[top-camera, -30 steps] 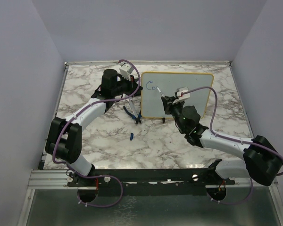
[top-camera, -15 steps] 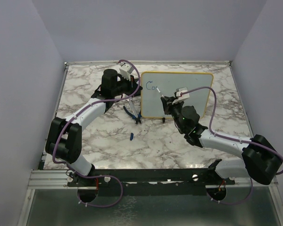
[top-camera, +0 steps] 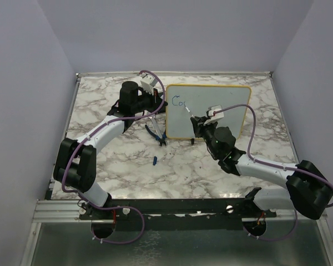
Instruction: Write a sentence on the whiteboard
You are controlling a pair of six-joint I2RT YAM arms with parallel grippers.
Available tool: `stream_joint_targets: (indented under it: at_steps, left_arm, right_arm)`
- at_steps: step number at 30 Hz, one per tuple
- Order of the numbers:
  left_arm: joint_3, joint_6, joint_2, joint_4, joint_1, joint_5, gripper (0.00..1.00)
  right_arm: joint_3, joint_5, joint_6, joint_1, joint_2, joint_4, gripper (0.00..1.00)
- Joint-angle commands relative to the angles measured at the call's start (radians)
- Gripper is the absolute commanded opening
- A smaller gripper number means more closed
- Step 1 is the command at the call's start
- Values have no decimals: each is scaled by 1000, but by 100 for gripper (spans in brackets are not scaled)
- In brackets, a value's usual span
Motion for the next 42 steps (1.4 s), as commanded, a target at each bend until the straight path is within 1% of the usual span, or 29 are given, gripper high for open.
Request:
stream_joint_targets:
  at_steps: [1,23,42]
  left_arm:
    - [-2,15,-23,-39,-13,11,0]
    - [-3,16,-23,-40,-12,17,0]
    - [-2,14,-24,-40,-13,16,0]
  right_arm:
    - [-22,68,8,-3,-27,-44,1]
    - [55,92,-62,-4,-7,14,1]
    - [-10,53,-4,-3,-11,-32,1]
